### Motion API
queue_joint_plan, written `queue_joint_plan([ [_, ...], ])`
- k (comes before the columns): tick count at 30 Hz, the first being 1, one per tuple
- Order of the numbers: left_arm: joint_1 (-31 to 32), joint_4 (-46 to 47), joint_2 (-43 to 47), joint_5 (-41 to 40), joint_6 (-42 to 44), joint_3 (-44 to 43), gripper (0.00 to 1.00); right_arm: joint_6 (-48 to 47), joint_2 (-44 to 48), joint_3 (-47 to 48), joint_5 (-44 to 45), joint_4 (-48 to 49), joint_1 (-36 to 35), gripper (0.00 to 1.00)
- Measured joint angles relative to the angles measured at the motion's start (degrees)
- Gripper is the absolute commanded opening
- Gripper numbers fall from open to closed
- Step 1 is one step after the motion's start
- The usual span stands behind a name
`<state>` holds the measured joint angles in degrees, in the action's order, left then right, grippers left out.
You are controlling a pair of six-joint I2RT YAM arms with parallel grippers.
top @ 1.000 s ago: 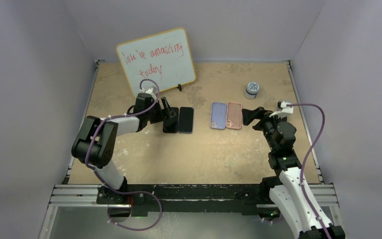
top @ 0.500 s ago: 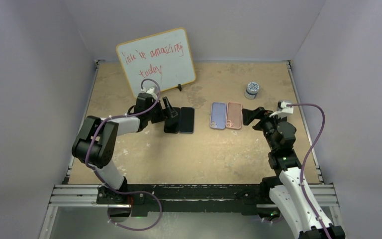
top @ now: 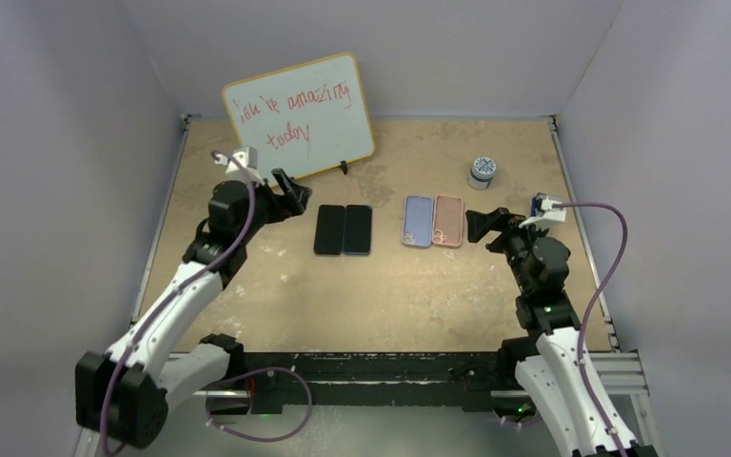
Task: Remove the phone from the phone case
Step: Place the phone at the center of the board, then reset both arms
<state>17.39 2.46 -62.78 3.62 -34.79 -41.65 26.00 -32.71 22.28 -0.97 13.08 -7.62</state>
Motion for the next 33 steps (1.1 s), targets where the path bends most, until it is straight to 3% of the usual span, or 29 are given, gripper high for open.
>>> queue_joint_plan([
  [8,0.0,-15.41,21.33,-8.46,5.07,-2.75,0.84,-0.04,8.41,5.55,2.32,-10.51,0.0,0.99],
  [16,0.0,-27.12,33.77,-15.28,13.97,-11.43,0.89,-1.7,14.56,16.5,6.08,-20.79,0.0,0.99],
  [24,0.0,-32.02,45.79,-22.16,20.06,-12.37,0.97,-8.87,19.5,23.65,11.54,-30.84,0.0,0.99],
  [33,0.26,-30.1,53.46,-29.42,23.45,-4.94,1.0,-15.39,31.65,20.61,20.17,-31.06,0.0,0.99],
])
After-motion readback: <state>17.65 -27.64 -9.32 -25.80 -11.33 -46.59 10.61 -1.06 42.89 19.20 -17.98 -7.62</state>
